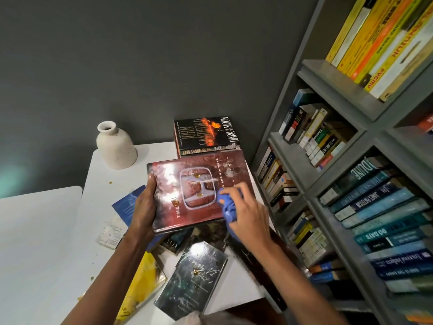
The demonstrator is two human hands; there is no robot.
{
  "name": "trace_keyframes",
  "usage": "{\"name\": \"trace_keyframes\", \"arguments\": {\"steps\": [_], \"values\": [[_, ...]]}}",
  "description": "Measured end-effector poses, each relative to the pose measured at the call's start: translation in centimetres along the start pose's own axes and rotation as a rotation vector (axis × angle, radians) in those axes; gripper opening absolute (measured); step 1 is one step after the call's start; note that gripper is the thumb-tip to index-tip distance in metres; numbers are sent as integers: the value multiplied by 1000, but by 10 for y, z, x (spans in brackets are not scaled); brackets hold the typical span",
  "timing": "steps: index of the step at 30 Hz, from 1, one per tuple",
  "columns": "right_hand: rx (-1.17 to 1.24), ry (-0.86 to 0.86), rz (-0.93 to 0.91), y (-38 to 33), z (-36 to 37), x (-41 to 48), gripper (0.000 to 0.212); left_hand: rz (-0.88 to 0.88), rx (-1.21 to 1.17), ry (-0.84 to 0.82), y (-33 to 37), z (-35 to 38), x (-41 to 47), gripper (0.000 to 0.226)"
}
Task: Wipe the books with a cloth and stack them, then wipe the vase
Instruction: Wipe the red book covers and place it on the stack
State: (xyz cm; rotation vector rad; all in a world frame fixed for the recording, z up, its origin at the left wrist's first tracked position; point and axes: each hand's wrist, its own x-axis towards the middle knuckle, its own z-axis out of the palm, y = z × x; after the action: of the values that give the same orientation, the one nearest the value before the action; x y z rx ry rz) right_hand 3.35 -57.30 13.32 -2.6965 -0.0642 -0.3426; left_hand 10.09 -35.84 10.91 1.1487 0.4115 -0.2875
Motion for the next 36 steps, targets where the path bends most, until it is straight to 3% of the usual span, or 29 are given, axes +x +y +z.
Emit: {"name": "trace_keyframes", "arguments": {"steps": [4,8,10,12,15,18,22,27,32,36], "values": [[-106,90,212,24,-17,38,53,7,16,11,-3,-2,-2,67],[-84,12,66,-11,-4,40,54,22,30,-11,0,3,0,74],[-74,-49,5,-6,3,22,56,66,82,13,5,1,4,60],[-82,-62,97,13,-5,24,59,99,114,50,8,-3,4,45],[-150,16,225,23,-20,52,54,87,106,42,6,-5,0,50],[-108,65,161,-7,-16,68,50,66,87,19,6,0,-2,58],[-69,-10,-38,-18,3,38,51,140,141,49,14,3,-2,42],[-171,70,219,14,-22,67,50,113,142,47,10,-3,-7,48],[-112,109,31,-35,1,74,51,112,166,49,14,10,-9,48],[-69,78,3,-12,-3,57,51,134,200,68,19,6,-10,50]]}}
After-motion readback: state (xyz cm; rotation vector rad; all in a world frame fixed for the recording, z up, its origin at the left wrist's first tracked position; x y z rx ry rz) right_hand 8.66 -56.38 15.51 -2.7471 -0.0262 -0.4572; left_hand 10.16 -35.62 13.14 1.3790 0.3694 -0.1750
